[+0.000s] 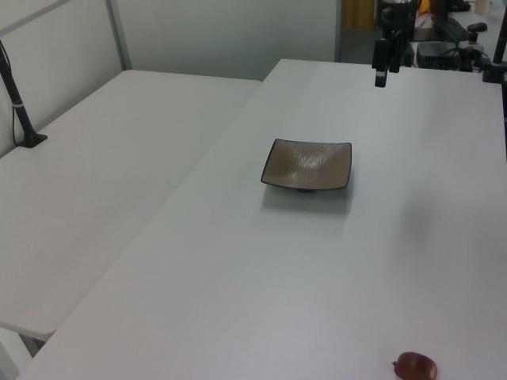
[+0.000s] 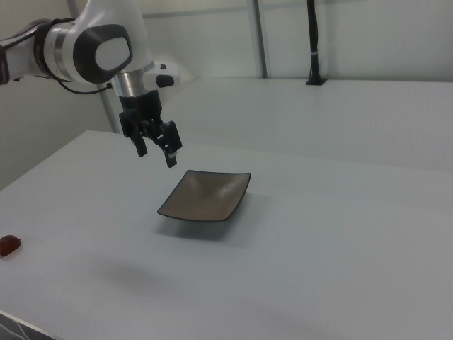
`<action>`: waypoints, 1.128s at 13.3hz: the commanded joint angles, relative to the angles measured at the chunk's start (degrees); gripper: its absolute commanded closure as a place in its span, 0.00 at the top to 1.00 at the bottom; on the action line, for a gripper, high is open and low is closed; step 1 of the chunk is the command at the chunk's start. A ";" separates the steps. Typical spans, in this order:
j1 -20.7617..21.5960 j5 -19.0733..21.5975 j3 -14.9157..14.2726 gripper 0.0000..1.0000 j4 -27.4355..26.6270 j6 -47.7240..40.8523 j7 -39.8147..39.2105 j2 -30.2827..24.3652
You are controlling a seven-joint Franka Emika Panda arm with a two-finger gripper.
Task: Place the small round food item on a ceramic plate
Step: 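Move the open gripper over to the small red-brown food item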
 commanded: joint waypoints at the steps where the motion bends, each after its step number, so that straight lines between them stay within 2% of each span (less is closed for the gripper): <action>1: -0.30 0.70 0.58 1.00 -2.08 4.62 -3.38 0.35; 12: 0.06 1.14 0.41 1.00 -2.53 4.47 -3.76 -0.44; 15: 2.87 1.31 0.41 1.00 -3.06 4.65 -3.23 -0.17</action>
